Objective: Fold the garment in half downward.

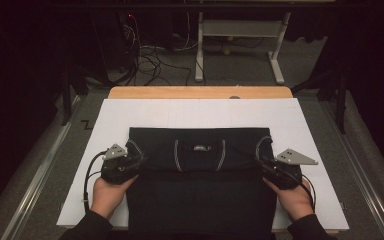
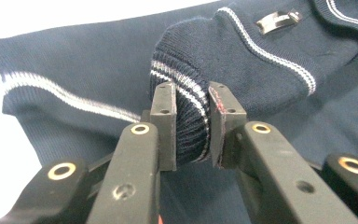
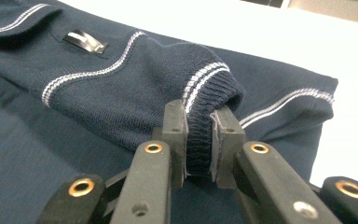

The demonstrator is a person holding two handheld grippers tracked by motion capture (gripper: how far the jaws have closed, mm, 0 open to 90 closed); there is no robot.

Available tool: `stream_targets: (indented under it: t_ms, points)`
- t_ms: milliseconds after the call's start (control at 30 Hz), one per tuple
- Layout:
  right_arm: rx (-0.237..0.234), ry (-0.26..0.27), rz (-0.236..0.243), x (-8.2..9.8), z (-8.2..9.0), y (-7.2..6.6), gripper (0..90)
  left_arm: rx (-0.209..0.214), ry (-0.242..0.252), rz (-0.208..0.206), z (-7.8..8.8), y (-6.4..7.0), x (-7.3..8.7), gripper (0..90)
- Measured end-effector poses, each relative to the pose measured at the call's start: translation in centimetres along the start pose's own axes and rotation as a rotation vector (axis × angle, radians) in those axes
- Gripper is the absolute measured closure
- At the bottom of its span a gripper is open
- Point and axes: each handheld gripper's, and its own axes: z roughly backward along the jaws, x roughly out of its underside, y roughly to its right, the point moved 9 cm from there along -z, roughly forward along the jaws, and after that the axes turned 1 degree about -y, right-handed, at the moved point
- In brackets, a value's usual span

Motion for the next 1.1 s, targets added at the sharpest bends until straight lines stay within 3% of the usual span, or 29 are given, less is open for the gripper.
stream_targets:
  t_ms: [100, 333, 400, 667, 933, 1033, 1100]
  points:
    - [-0.005, -0.003, 0.04, 1.5, 0.3, -0.9, 79.3, 0.015, -0.002, -0.006, 0.4, 0.7, 1.2, 71.5]
    - [-0.017, -0.055, 0.018, 3.7, 1.0, -1.7, 78.9, -0.006, -0.035, -0.013, 0.2, 1.0, 3.0, 71.2]
    - [-0.012, -0.061, 0.033, 3.9, 1.2, -1.9, 78.8, -0.012, -0.041, -0.024, 0.2, 1.0, 3.3, 71.1]
    - [-0.001, -0.102, 0.036, 4.7, 1.1, -2.5, 78.4, 0.016, -0.069, 0.008, -0.1, 0.9, 4.3, 70.5]
    - [-0.015, -0.087, 0.039, 4.8, 1.9, -2.8, 77.9, 0.019, -0.054, 0.005, 0.6, 1.2, 4.1, 69.9]
    - [-0.025, -0.098, 0.032, 5.2, 1.9, -2.8, 69.8, 0.025, -0.069, 0.007, 0.5, 1.4, 4.3, 64.6]
    - [-0.04, -0.083, 0.016, 5.0, 2.1, -2.7, 62.9, 0.029, -0.047, 0.001, 0.6, 1.4, 4.0, 58.4]
